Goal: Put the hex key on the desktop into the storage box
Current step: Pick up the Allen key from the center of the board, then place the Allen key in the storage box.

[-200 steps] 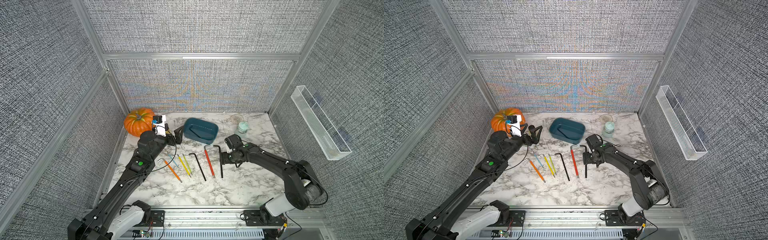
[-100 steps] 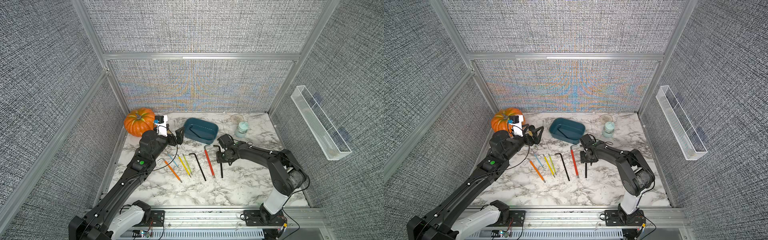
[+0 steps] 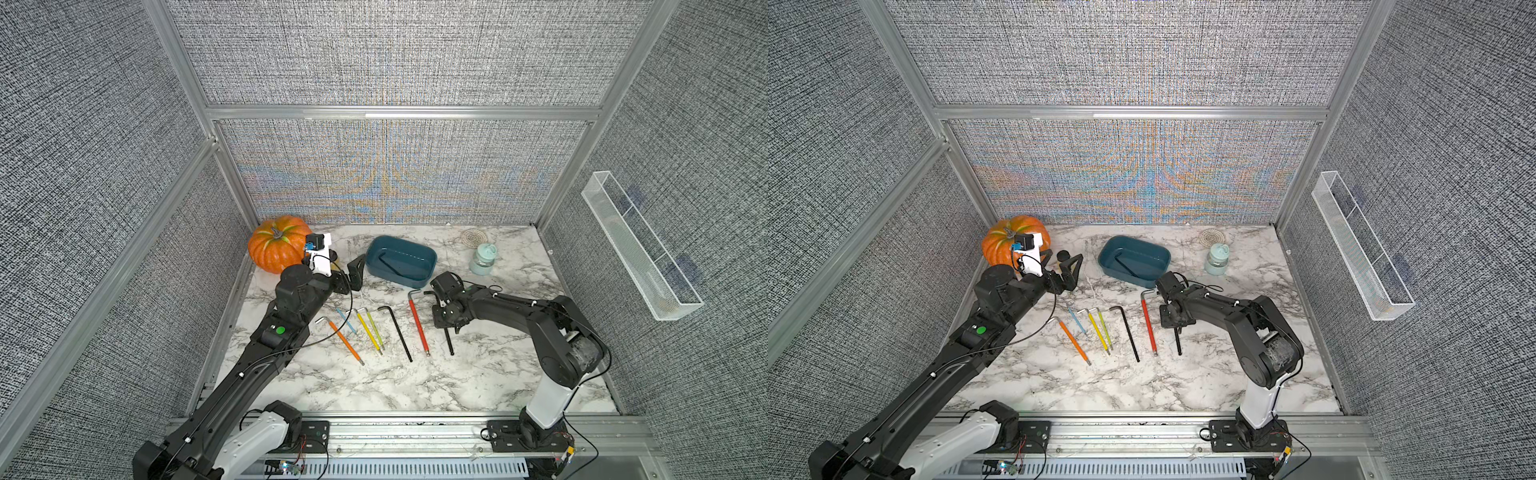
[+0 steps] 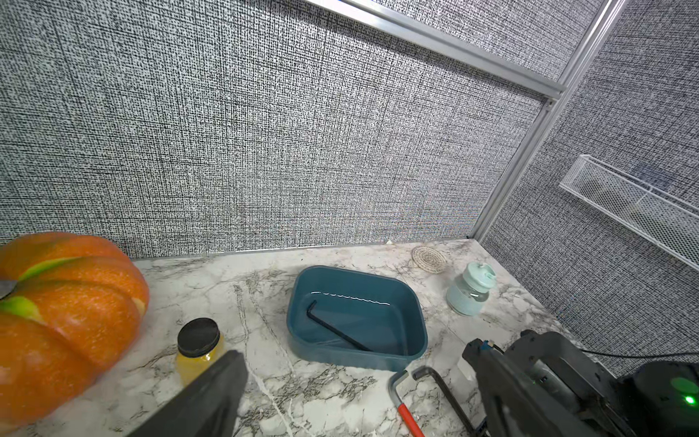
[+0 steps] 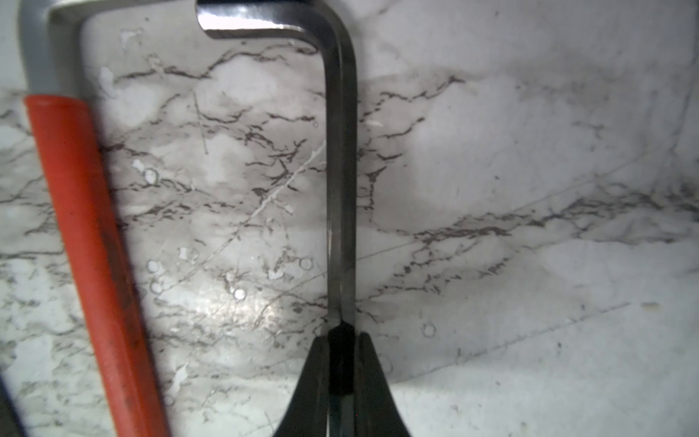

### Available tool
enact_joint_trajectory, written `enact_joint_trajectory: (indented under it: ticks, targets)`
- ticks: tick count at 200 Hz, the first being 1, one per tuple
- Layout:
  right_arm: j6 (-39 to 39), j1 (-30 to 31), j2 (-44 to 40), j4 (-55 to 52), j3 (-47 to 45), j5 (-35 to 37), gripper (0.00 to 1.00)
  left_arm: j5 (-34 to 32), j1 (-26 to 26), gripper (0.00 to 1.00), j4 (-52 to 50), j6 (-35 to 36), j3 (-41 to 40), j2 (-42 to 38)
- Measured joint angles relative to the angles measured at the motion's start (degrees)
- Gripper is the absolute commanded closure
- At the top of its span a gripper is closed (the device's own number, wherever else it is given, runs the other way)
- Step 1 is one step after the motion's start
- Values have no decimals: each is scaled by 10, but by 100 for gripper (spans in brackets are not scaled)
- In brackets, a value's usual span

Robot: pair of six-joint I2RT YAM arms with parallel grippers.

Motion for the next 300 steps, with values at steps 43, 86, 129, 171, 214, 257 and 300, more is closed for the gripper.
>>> enact_joint_trajectory:
  ticks: [43, 86, 129, 171, 214, 257, 300]
  targets:
    - [-24, -4, -40, -19, -30, -10, 100, -10, 0, 0, 5, 0, -3, -7]
    - [-75, -14, -101, -61, -30, 21, 100, -10, 0, 0, 6, -1, -1, -7]
    - [-116, -36, -150, -105, 32, 70, 100, -12, 0, 0, 12, -4, 0, -8]
    - [-186, -36, -113, -115, 189, 88, 100, -12, 0, 0, 13, -5, 0, -3]
    - [-251, -37, -47, -56, 285, 65, 100, -13, 0, 0, 15, -12, 0, -5]
    - [-302, -38, 39, -15, 384, 15, 100, -26, 0, 0, 16, -16, -3, -28]
    - [-369, -38, 132, 3, 461, -21, 100, -28, 0, 0, 10, -16, -5, -32]
